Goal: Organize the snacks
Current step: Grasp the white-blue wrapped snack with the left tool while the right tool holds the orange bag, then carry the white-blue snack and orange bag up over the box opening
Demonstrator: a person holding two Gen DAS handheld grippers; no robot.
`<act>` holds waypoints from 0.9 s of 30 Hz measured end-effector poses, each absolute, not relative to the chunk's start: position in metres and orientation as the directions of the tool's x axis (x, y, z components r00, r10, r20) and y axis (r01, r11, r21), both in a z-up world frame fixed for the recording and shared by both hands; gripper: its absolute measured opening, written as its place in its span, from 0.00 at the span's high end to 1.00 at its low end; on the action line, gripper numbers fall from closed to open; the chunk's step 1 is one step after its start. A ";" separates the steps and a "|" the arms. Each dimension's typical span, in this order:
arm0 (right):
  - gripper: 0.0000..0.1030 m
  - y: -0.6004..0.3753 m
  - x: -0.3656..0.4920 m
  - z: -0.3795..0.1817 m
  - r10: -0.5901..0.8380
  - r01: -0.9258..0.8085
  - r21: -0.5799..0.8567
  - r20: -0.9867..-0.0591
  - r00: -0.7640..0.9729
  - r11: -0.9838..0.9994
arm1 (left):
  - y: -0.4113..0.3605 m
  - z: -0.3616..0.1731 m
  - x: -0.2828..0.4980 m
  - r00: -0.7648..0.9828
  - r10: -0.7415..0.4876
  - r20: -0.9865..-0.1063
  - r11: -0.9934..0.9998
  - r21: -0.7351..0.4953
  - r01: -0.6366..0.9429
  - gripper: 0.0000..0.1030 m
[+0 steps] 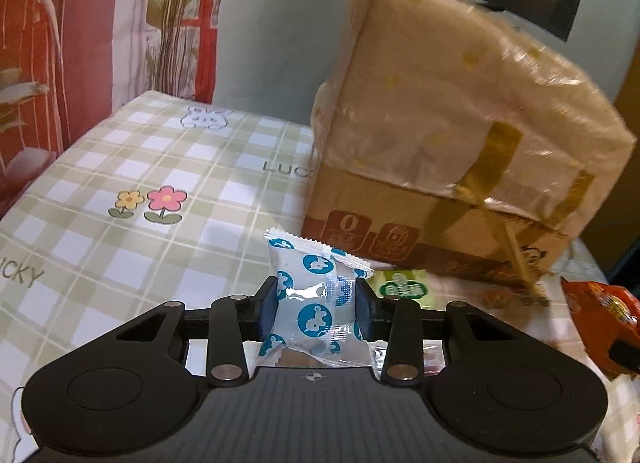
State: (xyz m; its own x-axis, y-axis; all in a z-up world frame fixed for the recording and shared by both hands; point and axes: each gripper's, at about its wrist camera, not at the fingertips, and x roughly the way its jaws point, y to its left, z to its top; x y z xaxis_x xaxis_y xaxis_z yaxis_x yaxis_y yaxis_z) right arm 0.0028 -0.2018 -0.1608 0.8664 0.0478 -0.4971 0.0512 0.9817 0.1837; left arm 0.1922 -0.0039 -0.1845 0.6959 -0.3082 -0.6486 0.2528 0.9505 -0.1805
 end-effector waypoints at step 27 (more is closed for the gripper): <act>0.27 -0.177 0.029 -0.012 0.126 -0.121 0.036 -0.225 0.966 0.992 | -0.010 -0.060 0.181 0.762 -0.468 -0.447 0.879 -0.153 0.451 0.59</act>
